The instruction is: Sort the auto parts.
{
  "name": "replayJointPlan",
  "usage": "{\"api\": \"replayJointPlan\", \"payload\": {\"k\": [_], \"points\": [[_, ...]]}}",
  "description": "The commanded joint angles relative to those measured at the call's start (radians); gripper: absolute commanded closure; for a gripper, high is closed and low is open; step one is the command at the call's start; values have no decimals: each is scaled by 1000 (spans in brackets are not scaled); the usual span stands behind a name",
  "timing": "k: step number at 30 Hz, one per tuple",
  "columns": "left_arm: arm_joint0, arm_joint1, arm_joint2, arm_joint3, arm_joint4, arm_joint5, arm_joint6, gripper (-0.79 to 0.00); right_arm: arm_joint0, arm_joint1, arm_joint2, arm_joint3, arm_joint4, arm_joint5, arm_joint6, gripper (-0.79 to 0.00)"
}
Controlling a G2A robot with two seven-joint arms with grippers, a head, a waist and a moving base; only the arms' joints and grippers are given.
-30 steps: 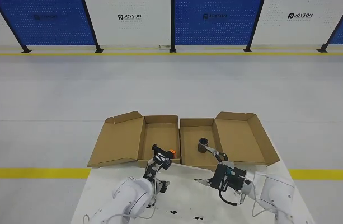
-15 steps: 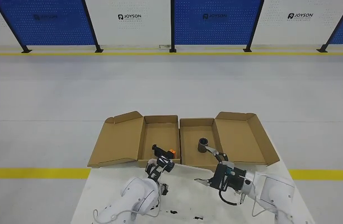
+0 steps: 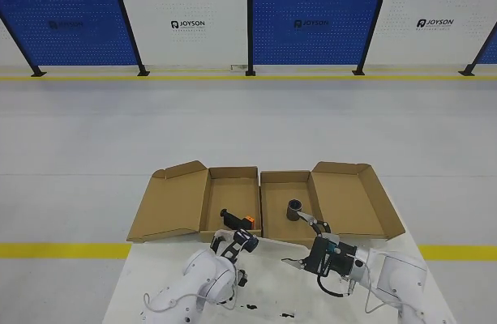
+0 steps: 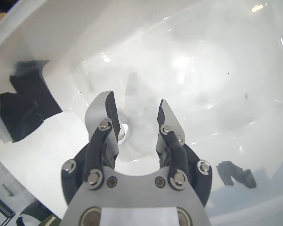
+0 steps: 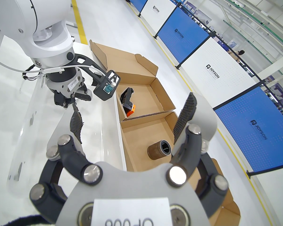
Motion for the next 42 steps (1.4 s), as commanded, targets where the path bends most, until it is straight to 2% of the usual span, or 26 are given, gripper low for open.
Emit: {"api": "replayJointPlan", "payload": {"k": [1, 7, 13, 20, 26, 34, 40, 42], "points": [[-5, -2, 1, 9, -6, -2, 1, -391, 0, 0, 0, 0, 0, 0, 0, -785], [-7, -3, -10, 32, -27, -12, 3, -363, 0, 0, 0, 0, 0, 0, 0, -785], [-1, -1, -19, 35, -15, -11, -6, -376, 0, 0, 0, 0, 0, 0, 0, -785], [11, 2, -17, 12, 19, -7, -32, -400, 0, 0, 0, 0, 0, 0, 0, -785], [37, 6, -25, -22, 40, -11, -32, -388, 0, 0, 0, 0, 0, 0, 0, -785], [79, 15, -41, -83, 87, -14, -36, -336, 0, 0, 0, 0, 0, 0, 0, -785], [96, 18, -49, -100, 120, -2, -50, -336, 0, 0, 0, 0, 0, 0, 0, -785], [99, 18, -49, -101, 117, -10, -61, -311, 0, 0, 0, 0, 0, 0, 0, -785]]}}
